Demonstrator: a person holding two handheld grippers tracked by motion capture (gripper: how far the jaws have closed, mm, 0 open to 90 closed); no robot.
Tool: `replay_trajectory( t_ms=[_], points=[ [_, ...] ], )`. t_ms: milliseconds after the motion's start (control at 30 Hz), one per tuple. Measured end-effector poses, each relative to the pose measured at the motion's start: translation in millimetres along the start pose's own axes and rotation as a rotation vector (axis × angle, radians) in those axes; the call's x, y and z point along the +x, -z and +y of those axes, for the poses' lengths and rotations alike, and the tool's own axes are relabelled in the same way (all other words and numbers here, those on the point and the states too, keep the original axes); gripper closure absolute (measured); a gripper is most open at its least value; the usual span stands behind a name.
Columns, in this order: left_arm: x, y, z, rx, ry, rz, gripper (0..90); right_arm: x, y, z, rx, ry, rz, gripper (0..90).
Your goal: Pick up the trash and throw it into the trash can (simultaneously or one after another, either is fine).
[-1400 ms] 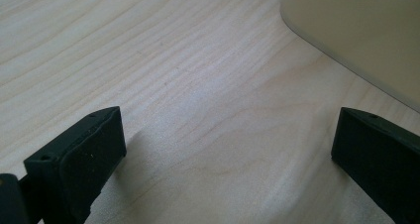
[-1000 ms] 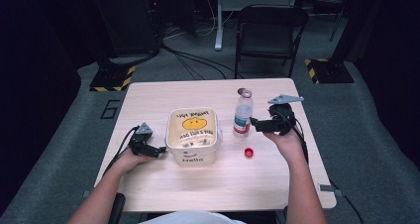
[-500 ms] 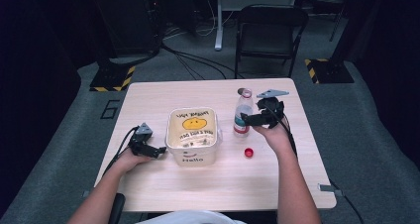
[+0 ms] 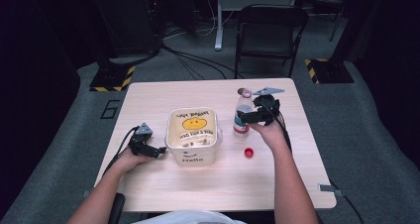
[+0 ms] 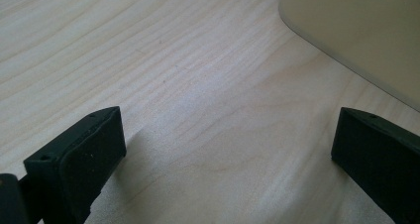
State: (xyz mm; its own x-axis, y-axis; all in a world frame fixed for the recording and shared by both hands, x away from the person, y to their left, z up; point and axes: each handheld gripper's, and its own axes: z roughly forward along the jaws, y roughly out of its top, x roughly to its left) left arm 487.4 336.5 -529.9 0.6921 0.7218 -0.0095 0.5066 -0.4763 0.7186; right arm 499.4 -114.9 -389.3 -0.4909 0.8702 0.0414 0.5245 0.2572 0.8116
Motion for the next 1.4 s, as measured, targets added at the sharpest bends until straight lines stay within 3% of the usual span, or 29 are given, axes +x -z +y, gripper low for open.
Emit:
replay_trajectory(
  t_ms=[167, 467, 767, 900, 1067, 1233, 1400],
  points=[
    [0.3, 0.3, 0.0, 0.004, -0.005, 0.0, 0.1, 1.6, -5.6, 1.1, -0.011, 0.001, -0.022, 0.0],
    [0.3, 0.6, -0.1, 0.006, -0.007, 0.0, 0.1, 2.3, -10.3, 1.5, -0.013, 0.013, -0.026, 0.0],
    [0.2, 0.4, -0.1, 0.004, -0.005, -0.001, 0.1, 0.4, -16.7, -1.4, -0.015, -0.007, -0.022, 2.5],
    [0.2, 0.5, -0.1, 0.004, -0.006, -0.001, 0.1, 1.0, -19.0, -0.8, -0.03, 0.011, -0.024, 4.5],
    [0.3, 0.5, 0.0, 0.005, -0.008, 0.0, 0.1, 0.2, -22.3, -1.6, -0.033, 0.003, -0.019, 9.7],
    [0.3, 0.5, 0.0, 0.005, -0.008, 0.0, 0.1, 0.4, -24.3, -3.3, -0.034, 0.011, 0.017, 24.4],
    [0.3, 0.5, -0.1, 0.004, -0.007, -0.001, 0.1, 2.6, -23.2, -3.3, -0.027, 0.026, 0.03, 24.9]
  ],
)
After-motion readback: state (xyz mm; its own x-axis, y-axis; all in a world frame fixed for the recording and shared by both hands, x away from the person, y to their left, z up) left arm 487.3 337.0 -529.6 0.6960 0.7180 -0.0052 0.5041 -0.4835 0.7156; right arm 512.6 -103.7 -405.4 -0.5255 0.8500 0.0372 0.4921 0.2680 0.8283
